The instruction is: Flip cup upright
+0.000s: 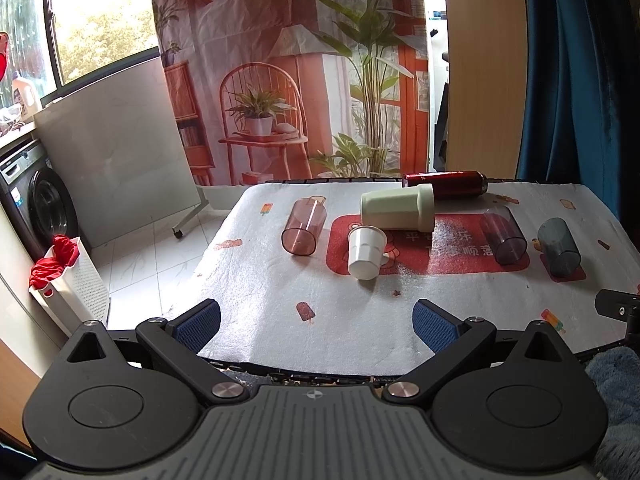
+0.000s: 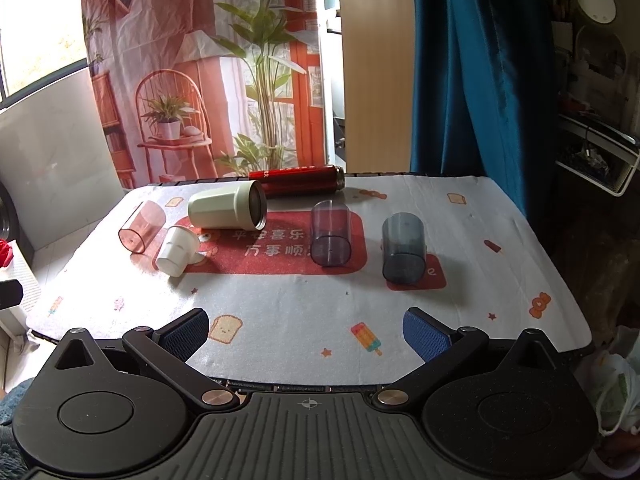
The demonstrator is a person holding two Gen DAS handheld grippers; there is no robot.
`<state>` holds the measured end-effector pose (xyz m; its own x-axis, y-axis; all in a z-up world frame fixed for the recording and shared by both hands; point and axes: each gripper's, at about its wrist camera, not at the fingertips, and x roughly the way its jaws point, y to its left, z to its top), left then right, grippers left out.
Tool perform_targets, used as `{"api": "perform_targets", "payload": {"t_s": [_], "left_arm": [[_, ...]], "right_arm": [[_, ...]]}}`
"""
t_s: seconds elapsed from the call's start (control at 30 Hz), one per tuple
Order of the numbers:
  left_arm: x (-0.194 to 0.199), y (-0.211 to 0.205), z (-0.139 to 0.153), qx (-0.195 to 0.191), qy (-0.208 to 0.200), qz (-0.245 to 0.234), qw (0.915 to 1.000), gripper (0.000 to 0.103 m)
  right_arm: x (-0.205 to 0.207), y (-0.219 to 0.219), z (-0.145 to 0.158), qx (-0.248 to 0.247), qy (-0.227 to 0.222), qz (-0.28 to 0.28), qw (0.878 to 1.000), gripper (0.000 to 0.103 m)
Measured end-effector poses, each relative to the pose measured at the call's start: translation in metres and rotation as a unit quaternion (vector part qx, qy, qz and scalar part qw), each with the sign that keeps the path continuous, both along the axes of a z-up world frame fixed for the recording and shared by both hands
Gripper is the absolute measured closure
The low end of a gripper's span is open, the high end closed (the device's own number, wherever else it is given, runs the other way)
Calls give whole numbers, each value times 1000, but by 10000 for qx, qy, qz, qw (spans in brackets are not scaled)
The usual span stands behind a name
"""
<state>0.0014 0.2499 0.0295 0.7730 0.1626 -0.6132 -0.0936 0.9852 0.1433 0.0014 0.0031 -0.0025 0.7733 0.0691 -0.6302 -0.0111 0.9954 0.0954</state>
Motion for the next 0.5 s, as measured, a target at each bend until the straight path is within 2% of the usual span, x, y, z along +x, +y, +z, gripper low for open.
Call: {"api": "perform_targets", "payload": {"t_s": [0.5], "left_arm": [[6, 3, -4, -102, 105, 31, 9999, 0]], "right_arm": [[4, 2, -3, -5, 67, -8, 10000, 0]]}}
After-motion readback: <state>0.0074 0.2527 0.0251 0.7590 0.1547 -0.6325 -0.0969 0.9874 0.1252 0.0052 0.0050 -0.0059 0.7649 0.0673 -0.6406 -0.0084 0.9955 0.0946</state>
